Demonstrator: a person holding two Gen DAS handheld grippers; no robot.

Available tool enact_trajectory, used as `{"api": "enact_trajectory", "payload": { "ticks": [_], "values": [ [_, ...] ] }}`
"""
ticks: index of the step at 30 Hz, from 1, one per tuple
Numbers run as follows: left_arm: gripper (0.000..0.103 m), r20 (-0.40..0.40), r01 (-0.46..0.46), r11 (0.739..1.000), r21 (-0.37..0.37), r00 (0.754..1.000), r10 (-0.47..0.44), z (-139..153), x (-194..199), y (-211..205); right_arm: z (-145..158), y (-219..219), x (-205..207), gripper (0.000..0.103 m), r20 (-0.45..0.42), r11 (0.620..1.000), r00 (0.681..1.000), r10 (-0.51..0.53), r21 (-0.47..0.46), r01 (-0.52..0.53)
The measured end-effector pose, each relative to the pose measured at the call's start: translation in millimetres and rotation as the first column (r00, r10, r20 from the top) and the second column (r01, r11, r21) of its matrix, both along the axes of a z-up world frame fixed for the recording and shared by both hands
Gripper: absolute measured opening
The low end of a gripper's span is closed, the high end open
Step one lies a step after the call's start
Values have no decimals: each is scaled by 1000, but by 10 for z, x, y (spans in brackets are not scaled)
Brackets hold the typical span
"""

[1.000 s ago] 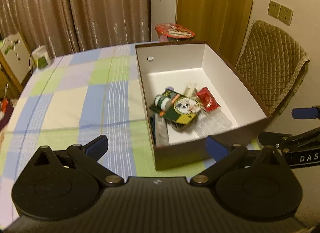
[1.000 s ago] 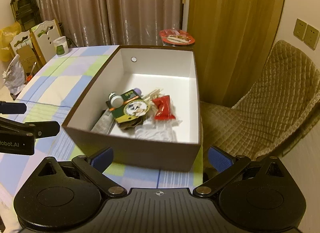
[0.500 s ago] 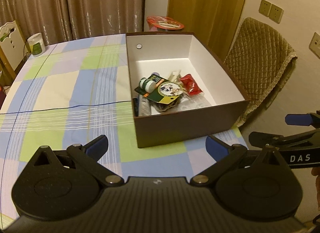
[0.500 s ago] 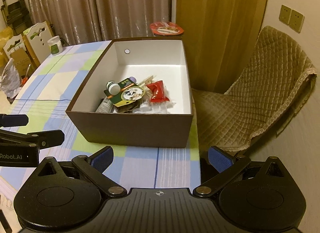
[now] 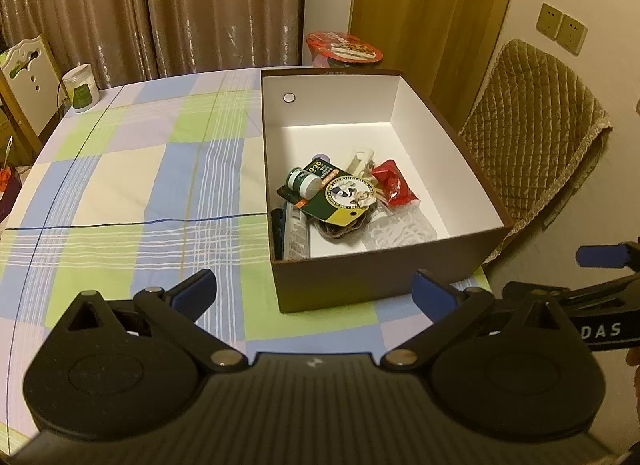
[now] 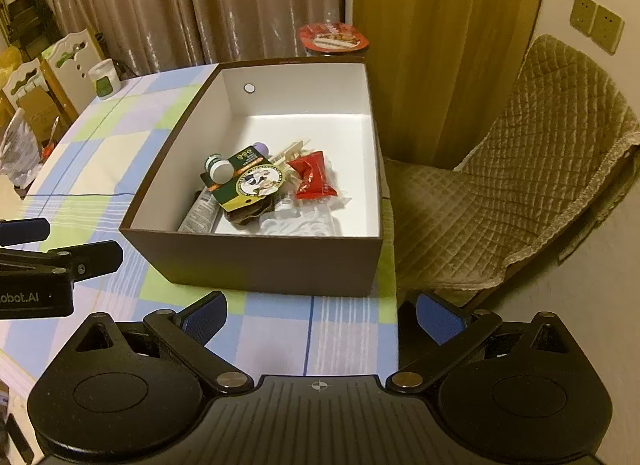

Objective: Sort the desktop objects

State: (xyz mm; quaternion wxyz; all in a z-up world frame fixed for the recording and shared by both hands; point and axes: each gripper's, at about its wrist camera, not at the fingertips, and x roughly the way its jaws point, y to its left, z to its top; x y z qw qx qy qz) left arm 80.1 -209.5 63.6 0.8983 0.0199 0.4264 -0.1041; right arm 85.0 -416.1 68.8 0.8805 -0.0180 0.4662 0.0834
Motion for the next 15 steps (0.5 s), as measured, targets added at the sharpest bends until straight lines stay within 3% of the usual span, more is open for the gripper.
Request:
{"api": "enact_trajectory", "payload": {
  "ticks": [15],
  "values": [
    [102,-42,-16,1000,-10,999,16,-83,156,-12,-130,59,203,103,-58,1000,998,8,26,-6]
  ]
}}
